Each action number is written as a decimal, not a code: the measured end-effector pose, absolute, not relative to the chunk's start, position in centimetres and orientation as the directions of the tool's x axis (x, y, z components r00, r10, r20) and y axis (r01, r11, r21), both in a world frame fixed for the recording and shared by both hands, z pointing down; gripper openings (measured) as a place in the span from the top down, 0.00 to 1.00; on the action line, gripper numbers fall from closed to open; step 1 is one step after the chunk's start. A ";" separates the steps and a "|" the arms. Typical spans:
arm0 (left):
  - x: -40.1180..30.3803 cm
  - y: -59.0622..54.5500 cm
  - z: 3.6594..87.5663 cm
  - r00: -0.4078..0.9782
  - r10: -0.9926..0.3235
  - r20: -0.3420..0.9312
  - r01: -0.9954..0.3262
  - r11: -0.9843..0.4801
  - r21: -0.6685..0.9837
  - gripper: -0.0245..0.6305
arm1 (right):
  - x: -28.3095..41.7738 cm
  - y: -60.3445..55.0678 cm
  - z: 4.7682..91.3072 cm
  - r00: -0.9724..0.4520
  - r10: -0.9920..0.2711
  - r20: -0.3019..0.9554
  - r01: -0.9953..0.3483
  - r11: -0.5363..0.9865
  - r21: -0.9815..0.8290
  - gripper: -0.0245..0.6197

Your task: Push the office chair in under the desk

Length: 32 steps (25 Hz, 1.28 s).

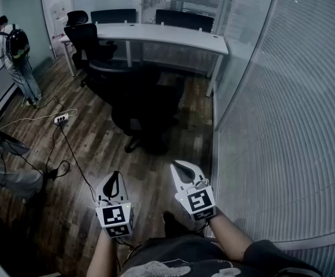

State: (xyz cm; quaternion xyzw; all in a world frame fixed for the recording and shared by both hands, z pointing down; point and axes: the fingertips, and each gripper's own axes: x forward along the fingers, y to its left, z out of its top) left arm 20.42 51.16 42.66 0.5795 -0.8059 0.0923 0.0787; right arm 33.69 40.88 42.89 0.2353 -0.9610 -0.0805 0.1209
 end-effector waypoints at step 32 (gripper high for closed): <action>17.9 54.0 44.9 -0.272 -0.937 0.218 -0.962 0.270 -0.041 0.93 | 33.5 40.9 43.5 -0.842 -0.523 0.131 -0.478 0.836 0.268 0.92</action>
